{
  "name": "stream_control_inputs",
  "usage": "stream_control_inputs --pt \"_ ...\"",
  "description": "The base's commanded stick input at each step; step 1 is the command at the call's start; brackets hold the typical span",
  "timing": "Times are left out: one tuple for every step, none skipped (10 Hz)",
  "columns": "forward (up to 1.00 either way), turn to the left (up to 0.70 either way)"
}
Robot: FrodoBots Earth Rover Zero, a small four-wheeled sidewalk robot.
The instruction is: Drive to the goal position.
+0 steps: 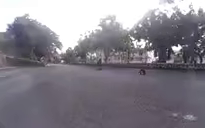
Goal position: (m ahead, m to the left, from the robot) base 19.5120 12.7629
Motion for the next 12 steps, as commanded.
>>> stream_control_inputs --pt "0.85 0.1" --pt "0.85 0.26" --pt "0.85 0.34" --pt "0.85 0.34" --pt "0.85 0.34" --pt "0.85 0.34" --pt "0.85 0.32" --pt "0.85 0.17" --pt "0.85 0.02" --pt "0.85 0.0" --pt "0.85 0.0" --pt "0.85 0.0"
